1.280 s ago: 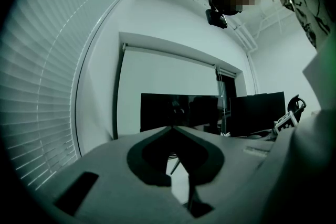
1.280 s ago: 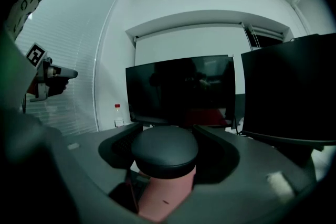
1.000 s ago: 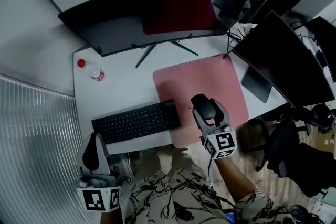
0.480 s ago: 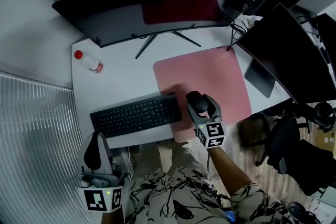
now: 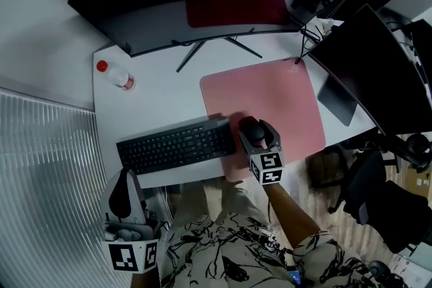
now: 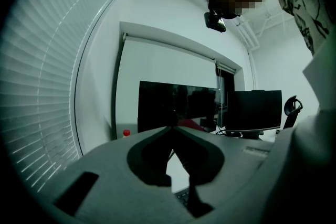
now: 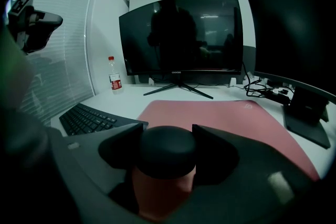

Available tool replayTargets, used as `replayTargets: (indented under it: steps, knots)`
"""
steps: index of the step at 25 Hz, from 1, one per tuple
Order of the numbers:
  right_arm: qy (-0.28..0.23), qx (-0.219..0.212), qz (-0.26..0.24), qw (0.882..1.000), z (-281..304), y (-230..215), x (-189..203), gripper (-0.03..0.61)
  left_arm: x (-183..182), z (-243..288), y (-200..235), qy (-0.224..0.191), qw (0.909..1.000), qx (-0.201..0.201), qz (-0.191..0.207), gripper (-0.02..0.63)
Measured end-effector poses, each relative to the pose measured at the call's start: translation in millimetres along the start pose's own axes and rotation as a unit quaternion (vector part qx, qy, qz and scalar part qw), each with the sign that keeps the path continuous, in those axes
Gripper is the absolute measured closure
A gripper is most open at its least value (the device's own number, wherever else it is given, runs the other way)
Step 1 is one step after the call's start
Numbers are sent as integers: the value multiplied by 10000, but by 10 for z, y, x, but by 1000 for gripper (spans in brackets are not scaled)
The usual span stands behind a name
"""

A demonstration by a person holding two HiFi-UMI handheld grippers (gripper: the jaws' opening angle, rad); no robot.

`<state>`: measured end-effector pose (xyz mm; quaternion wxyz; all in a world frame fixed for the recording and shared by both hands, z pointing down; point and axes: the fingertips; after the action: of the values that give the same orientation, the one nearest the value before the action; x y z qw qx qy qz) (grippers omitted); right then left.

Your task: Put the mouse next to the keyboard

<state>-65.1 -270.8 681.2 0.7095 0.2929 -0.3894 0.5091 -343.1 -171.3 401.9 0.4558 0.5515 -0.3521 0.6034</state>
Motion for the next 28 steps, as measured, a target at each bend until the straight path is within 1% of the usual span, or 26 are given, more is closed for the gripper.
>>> replayTargets:
  steps: [8,11,21,25,28]
  knots:
    - [154,-24,-70,9999,70,25,95,272,-18,9,7,18,10000,-21,-28,620]
    - [212,-13,-81,9997,82,21,142,272,-21,12,-7,31,10000,-14,22,620]
    - [236,20,-40,9997,116,9,183,272,10,80,-39,77,10000,31,31,620]
    - [367,57,-80,9993,108,9,220,272,-9,100,-50,24,10000,67,53,620]
    - [606,103,-85,9981,104,-7,308,272,-9,101,-40,20,10000,67,47,620]
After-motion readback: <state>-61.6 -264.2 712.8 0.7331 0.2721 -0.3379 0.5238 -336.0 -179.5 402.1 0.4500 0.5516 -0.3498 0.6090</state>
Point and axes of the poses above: the fingertips, and each gripper's own axes: z forward along the fingers, y to its left, x out of its underside, and after that the axes turned 10 degrees about x, right-handed
